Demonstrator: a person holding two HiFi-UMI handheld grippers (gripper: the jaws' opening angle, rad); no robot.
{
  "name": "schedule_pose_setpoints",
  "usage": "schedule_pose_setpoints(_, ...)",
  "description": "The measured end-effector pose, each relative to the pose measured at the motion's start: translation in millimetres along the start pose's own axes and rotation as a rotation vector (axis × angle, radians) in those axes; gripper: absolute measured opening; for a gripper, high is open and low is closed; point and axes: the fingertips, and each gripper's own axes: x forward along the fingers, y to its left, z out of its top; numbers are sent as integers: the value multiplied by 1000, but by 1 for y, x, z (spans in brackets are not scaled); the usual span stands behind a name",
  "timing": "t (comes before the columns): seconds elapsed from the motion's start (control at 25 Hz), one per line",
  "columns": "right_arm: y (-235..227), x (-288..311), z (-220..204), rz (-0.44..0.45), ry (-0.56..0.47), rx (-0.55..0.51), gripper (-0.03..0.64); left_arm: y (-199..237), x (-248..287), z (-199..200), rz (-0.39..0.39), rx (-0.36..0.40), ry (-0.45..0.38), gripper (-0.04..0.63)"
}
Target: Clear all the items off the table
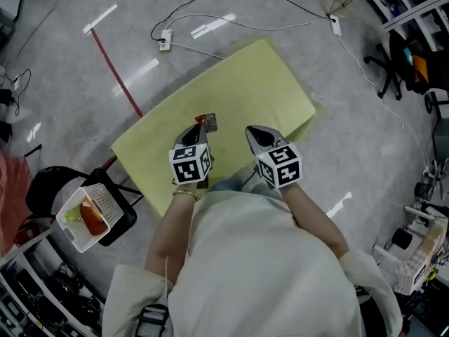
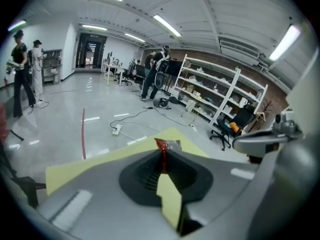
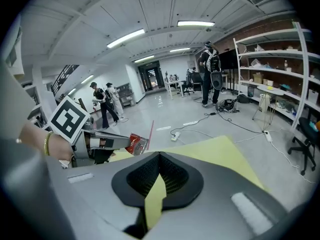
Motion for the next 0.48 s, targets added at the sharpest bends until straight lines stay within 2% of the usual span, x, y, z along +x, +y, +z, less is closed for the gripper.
schedule_pose_setpoints(0.24, 17, -21, -9, 60, -9, -38, -2, -14, -26, -10, 31, -36, -40, 23)
schedule_pose_setpoints(0.48, 39, -48, -36, 98, -15, -57, -2, -32, -58, -47, 53, -79, -58, 23)
